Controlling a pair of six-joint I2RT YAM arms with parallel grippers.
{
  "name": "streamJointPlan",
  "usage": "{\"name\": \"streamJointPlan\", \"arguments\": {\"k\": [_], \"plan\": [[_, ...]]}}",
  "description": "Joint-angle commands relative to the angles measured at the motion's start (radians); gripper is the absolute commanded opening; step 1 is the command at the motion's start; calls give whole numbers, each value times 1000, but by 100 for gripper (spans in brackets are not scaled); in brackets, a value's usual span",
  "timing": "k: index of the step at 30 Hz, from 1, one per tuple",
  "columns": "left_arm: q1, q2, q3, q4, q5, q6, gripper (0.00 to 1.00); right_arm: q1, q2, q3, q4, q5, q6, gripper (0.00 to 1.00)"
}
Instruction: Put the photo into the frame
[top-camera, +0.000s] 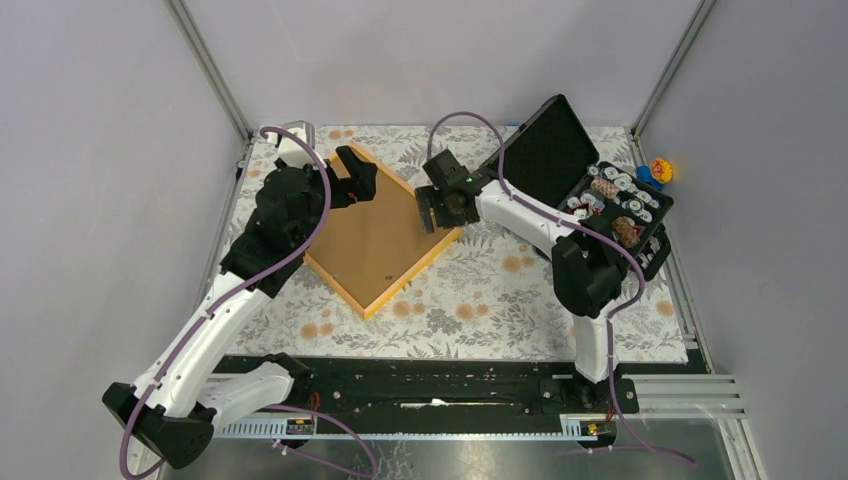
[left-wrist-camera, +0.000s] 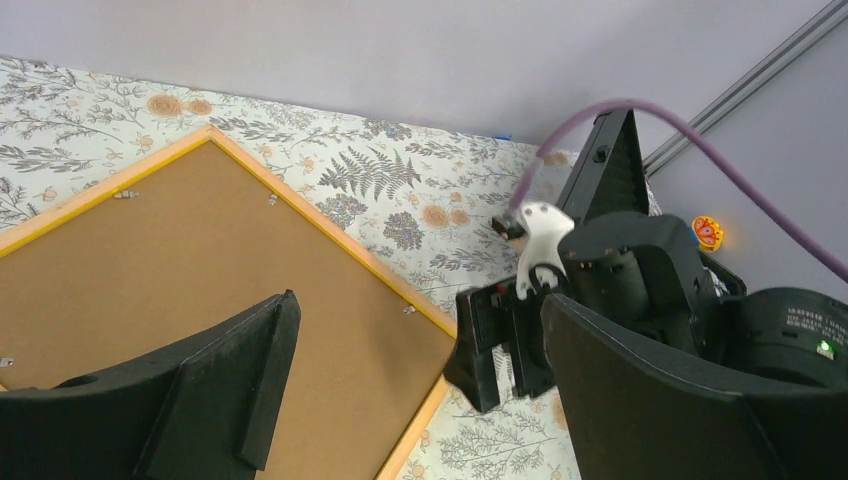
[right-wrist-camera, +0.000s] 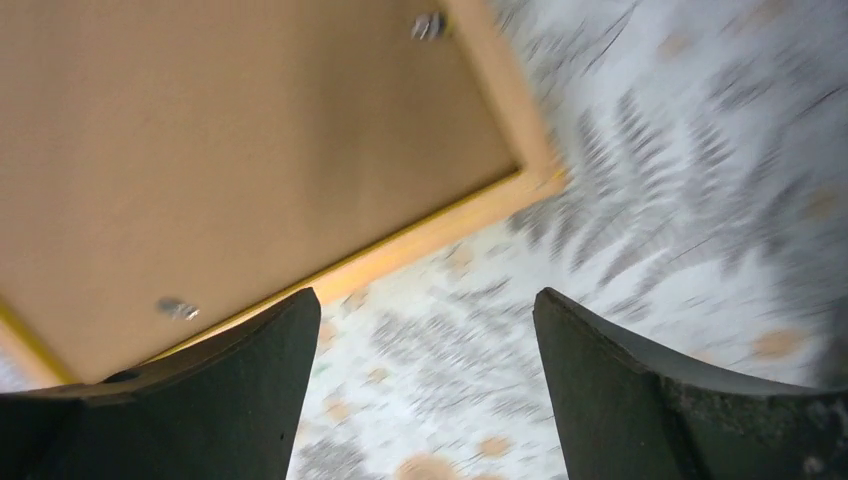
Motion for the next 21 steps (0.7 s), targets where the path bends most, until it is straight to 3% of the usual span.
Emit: {"name": "streamJointPlan", "arguments": {"k": [1,5,9,21], "plan": [[-5,-25,24,30,-8,3,99,10,-62,-140,5,-274,376,85],[-5,-27,22,31,-6,1,99,12,-53,-219,13,-300,657,84],[-5,-29,22,33,-2,0,99,16,-4,-237,23,-311,794,80],[-5,-39,19,34,-5,1,99,37,135,-161,28,-265,871,72]]}}
